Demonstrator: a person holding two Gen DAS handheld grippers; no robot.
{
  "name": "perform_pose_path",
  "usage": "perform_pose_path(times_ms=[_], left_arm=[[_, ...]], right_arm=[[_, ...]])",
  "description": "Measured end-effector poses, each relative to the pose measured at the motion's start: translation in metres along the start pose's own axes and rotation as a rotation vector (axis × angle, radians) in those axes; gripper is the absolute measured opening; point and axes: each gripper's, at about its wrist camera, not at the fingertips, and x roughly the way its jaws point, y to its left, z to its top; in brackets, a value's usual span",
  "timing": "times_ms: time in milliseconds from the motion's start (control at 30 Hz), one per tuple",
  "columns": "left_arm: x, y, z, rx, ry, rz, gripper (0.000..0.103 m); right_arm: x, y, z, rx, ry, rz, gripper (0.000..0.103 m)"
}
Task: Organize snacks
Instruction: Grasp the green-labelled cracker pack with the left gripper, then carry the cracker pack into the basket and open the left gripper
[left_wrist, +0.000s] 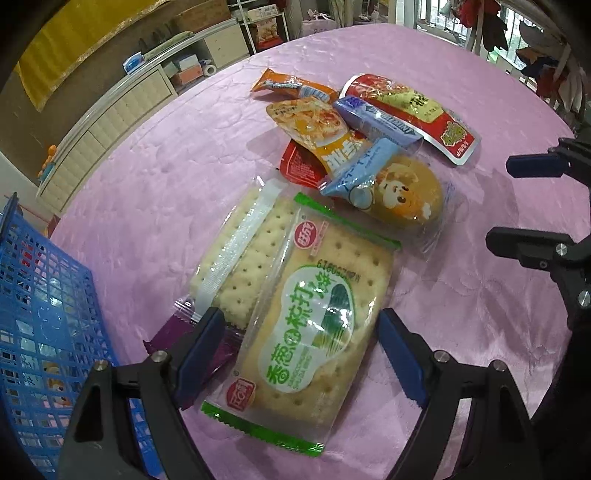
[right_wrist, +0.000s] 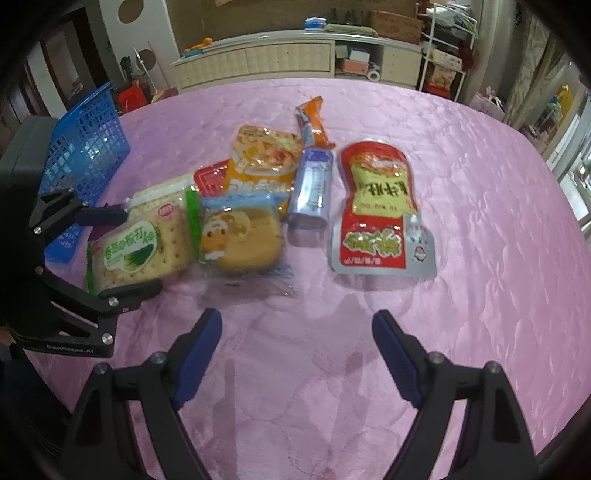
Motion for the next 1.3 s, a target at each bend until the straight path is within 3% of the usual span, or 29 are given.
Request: perform_pose_path(times_ms=[133, 367, 667, 933, 1300], left_arm=[[0.002, 0.005, -0.002, -0.035, -0.003, -0.011, 0.083], [0.0, 0.005, -0.011, -0.068, -0.018, -0.058, 0.061], [-0.009, 0.001, -0.018, -0.122, -0.025, -0.088, 0.055], [-0.054, 0.01, -0.025, -0.186, -0.133, -0.088, 0.052], [-0.116, 0.044, -0.018, -0.27, -0.276, -0.029, 0.052]], right_arm=[[0.0, -0.002, -0.001, 0.006, 0.003, 0.001, 0.086], [-0.001, -0.003, -0.001, 0.007, 0.008, 0.005, 0.086], [-0.006, 0.001, 0.001, -0.012, 0.011, 0.018, 0.086], [-0.016, 0.009, 0.014, -0.003, -0.004, 0.037, 0.086], [-0.037, 0.044, 0.057, 0.05, -0.027, 0.105, 0.086]])
